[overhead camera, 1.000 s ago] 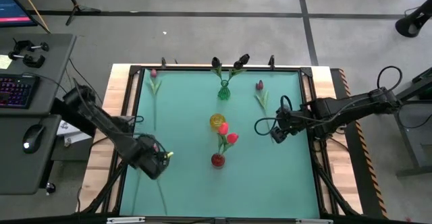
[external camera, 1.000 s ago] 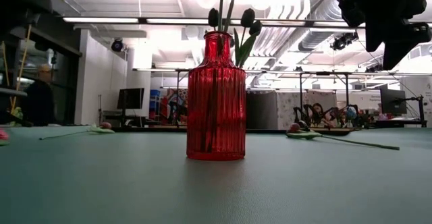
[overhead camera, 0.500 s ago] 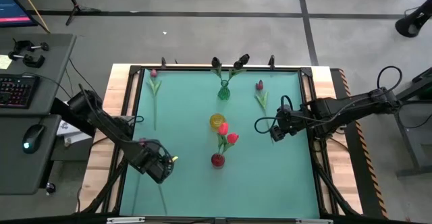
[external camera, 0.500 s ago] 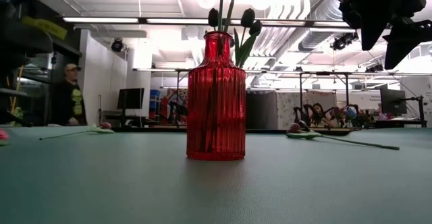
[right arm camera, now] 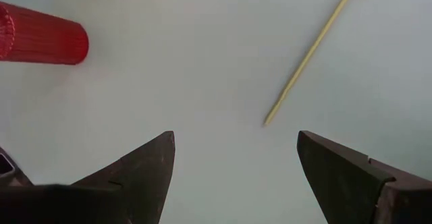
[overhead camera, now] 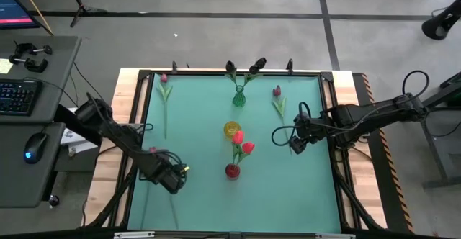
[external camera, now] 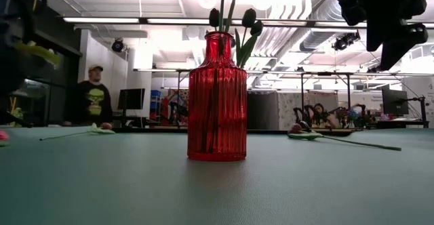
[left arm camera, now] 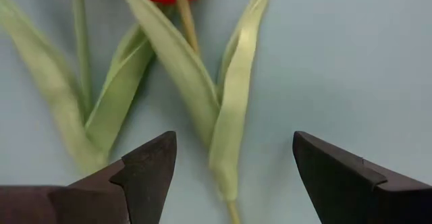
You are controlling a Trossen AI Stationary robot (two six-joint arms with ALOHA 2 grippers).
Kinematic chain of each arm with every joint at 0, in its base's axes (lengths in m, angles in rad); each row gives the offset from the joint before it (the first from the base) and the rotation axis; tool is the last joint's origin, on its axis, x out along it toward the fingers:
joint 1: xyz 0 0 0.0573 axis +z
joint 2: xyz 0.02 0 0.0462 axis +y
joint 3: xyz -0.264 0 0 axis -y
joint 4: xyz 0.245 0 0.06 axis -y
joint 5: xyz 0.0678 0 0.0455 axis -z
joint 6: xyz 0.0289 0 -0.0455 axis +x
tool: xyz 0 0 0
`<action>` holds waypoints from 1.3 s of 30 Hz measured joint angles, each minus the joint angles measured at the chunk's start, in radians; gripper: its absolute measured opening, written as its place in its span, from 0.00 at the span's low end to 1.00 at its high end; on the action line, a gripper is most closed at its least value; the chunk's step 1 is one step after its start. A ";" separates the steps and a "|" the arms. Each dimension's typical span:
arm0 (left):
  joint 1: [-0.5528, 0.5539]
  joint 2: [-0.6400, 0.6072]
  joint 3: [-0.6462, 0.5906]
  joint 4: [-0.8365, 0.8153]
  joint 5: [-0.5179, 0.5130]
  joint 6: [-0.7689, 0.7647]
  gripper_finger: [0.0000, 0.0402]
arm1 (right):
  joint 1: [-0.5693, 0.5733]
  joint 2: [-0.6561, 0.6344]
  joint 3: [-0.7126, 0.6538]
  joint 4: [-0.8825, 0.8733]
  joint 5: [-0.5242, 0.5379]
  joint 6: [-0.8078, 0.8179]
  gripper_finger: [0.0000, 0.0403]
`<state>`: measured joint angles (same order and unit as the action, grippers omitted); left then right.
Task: Sort flowers into vase by color
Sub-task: Put the pink tulip into the red vase
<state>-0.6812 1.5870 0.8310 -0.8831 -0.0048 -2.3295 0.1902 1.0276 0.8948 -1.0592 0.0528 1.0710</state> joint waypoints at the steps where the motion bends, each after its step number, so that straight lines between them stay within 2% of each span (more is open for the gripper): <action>1: 0.009 0.006 0.000 0.007 0.000 0.000 0.71 | 0.000 0.000 0.000 0.000 0.000 -0.010 0.75; 5: 0.032 0.042 0.004 0.038 0.008 0.000 0.66 | 0.000 0.000 0.000 -0.004 0.000 -0.047 0.75; 8: 0.032 0.066 0.005 0.053 0.010 -0.004 0.55 | 0.000 0.000 0.000 -0.021 -0.001 -0.060 0.75; 11: 0.033 0.073 0.005 0.061 0.005 -0.007 0.38 | 0.000 0.000 0.000 -0.039 -0.001 -0.060 0.75; 15: 0.042 0.068 0.012 0.072 -0.024 0.026 0.09 | 0.000 0.000 0.000 -0.054 -0.002 -0.061 0.75; 16: 0.042 0.067 0.014 0.074 -0.038 0.034 0.05 | 0.000 0.000 0.000 -0.054 -0.002 -0.060 0.75; 20: 0.049 0.045 0.022 0.058 -0.104 0.079 0.04 | 0.000 0.000 0.000 -0.052 -0.028 -0.059 0.75; 22: 0.053 0.020 0.031 0.026 -0.183 0.108 0.02 | 0.000 0.000 0.000 -0.044 -0.044 -0.059 0.75; 25: 0.051 -0.053 0.067 -0.018 -0.318 0.164 0.01 | 0.000 -0.001 0.000 -0.016 -0.068 -0.059 0.75; 28: 0.040 -0.136 0.125 -0.091 -0.537 0.265 0.01 | 0.000 -0.004 0.000 0.031 -0.073 -0.059 0.75; 31: 0.034 -0.201 0.205 -0.081 -0.842 0.474 0.00 | 0.000 -0.009 0.000 0.091 -0.071 -0.059 0.75; 33: 0.039 -0.218 0.265 -0.019 -0.986 0.707 0.00 | 0.000 -0.010 0.000 0.125 -0.059 -0.059 0.75; 35: 0.057 -0.218 0.326 0.112 -1.053 0.997 0.00 | 0.000 -0.013 0.000 0.147 -0.049 -0.059 0.75; 39: 0.095 -0.183 0.412 0.522 -1.063 1.615 0.00 | 0.000 -0.020 0.000 0.159 -0.034 -0.058 0.75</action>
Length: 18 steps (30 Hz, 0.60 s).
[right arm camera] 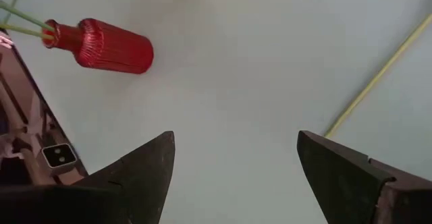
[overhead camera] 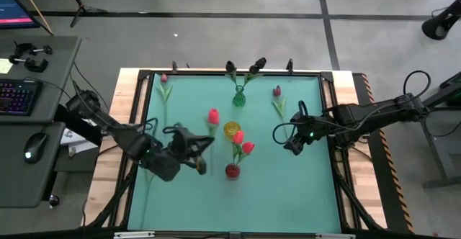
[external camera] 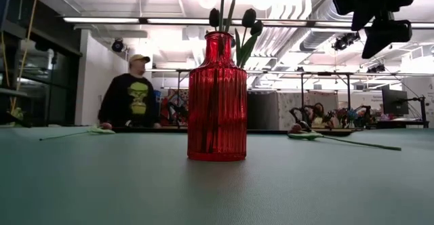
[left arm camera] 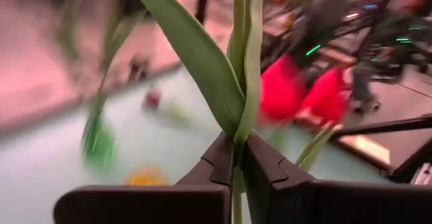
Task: Sort flowers into vase by color
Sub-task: Put the pink tulip into the red vase
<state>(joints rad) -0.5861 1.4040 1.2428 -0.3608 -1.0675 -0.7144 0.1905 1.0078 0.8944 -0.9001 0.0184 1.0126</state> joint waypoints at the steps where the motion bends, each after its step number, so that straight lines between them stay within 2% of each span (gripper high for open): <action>1: 0.004 0.009 0.014 0.105 0.001 0.148 0.00 | 0.000 -0.002 0.000 0.000 0.000 0.004 0.75; 4: 0.007 0.028 0.042 0.379 0.002 0.484 0.00 | 0.000 -0.006 0.000 0.000 0.000 0.017 0.75; 7: 0.010 0.031 0.044 0.520 0.012 0.649 0.00 | 0.000 -0.007 0.000 0.000 0.001 0.026 0.75; 14: 0.024 0.133 0.044 0.607 0.091 0.647 0.00 | 0.000 -0.007 0.000 0.000 0.008 0.023 0.75; 18: 0.028 0.212 0.043 0.660 0.075 0.654 0.00 | 0.000 -0.007 0.000 0.000 0.008 0.018 0.75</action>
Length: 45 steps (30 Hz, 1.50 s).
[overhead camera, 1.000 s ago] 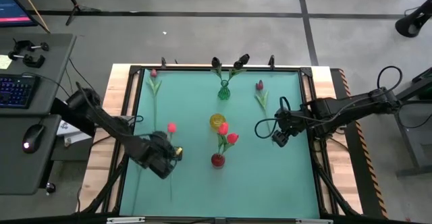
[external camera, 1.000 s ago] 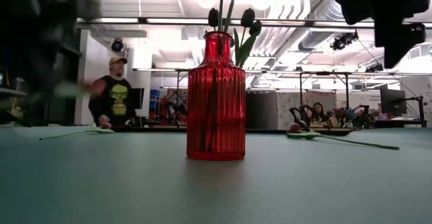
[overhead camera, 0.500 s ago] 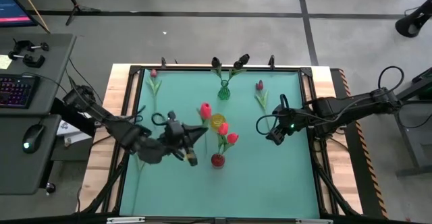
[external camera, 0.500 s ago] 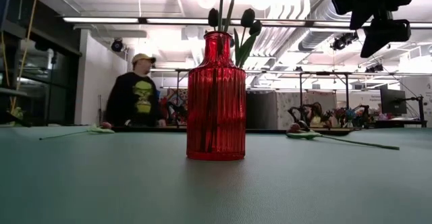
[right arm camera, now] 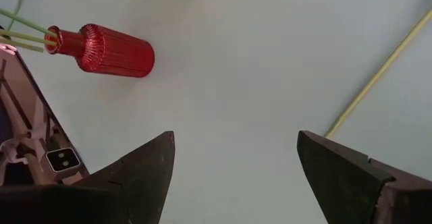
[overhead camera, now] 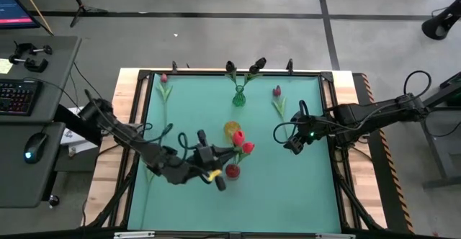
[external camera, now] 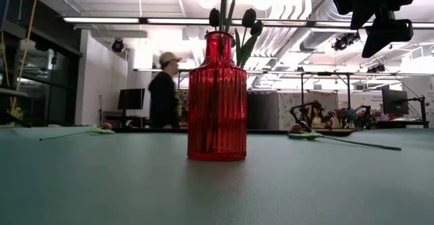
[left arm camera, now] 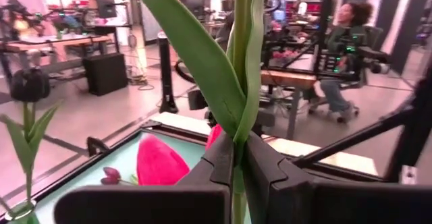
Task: Sort flowers into vase by color
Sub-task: Put the pink tulip into the red vase
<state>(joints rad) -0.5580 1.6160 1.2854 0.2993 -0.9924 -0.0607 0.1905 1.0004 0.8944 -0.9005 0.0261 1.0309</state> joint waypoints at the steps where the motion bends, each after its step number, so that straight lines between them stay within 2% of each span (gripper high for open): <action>1: 0.001 0.010 0.000 0.012 -0.012 0.000 0.00 | 0.000 0.000 0.000 0.000 0.000 0.000 0.75; 16: -0.030 0.012 0.001 -0.034 -0.117 -0.006 0.00 | 0.000 0.000 0.000 0.000 0.000 0.000 0.75; 21: -0.041 -0.025 0.000 -0.045 -0.114 0.002 0.00 | 0.000 0.000 0.000 0.000 0.001 0.000 0.75; 34: -0.031 -0.026 0.000 -0.068 -0.083 -0.038 0.00 | 0.000 0.000 0.000 0.000 0.001 0.008 0.75; 45: -0.017 0.032 0.000 -0.069 -0.087 -0.086 0.00 | 0.000 0.000 0.000 0.000 0.001 0.004 0.75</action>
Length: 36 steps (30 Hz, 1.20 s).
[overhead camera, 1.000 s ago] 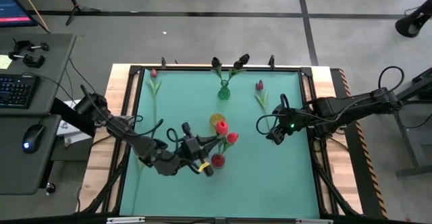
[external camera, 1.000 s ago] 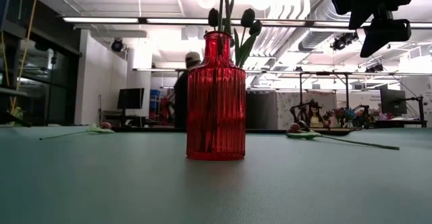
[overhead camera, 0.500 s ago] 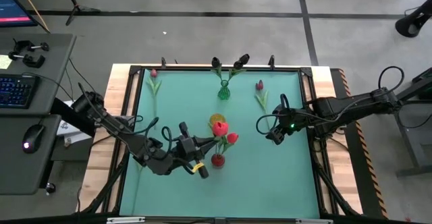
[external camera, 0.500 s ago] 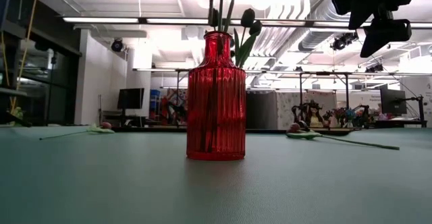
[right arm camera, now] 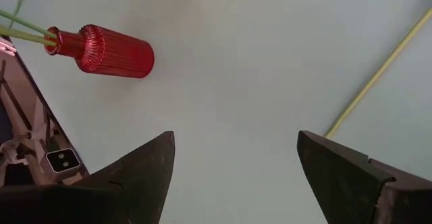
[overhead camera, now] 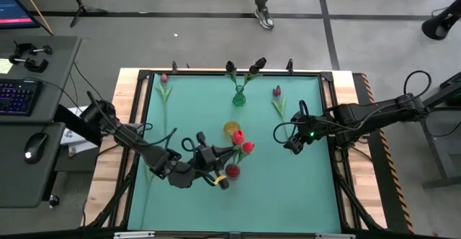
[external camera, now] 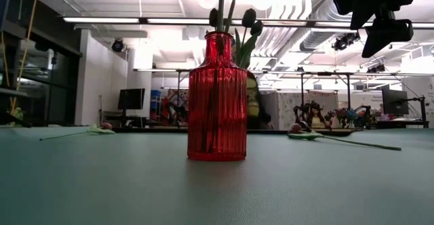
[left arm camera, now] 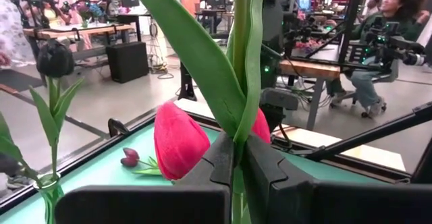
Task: Sort flowers into vase by color
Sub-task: Put the pink tulip into the red vase, then put the top right red tulip into the yellow vase
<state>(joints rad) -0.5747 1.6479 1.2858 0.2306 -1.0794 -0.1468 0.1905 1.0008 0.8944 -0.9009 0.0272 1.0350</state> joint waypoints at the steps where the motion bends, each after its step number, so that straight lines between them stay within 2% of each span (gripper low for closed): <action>1: 0.000 0.002 0.000 -0.001 -0.001 0.000 0.00 | 0.000 0.000 0.000 0.000 0.000 0.000 0.75; 9: 0.000 0.039 0.000 -0.049 0.000 -0.033 0.00 | 0.000 0.000 0.000 0.000 0.000 -0.007 0.75; 17: 0.000 0.038 0.000 -0.126 0.024 -0.115 0.08 | 0.000 0.000 0.000 0.000 0.000 -0.007 0.75; 22: 0.000 0.015 0.001 -0.168 0.093 -0.163 0.20 | 0.000 0.000 0.000 0.000 0.000 -0.005 0.75; 28: 0.000 -0.019 0.001 -0.248 0.193 -0.253 0.39 | 0.000 0.000 0.000 0.000 -0.001 -0.005 0.75; 32: -0.004 -0.058 0.001 -0.342 0.224 -0.325 0.52 | 0.000 0.000 0.000 0.000 -0.002 -0.006 0.75; 36: -0.007 -0.117 0.000 -0.444 0.303 -0.399 0.60 | 0.000 0.000 0.000 0.000 -0.004 -0.007 0.75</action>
<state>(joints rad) -0.5816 1.5307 1.2861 -0.2133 -0.7761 -0.5460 0.1904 1.0012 0.8944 -0.9012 0.0232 1.0279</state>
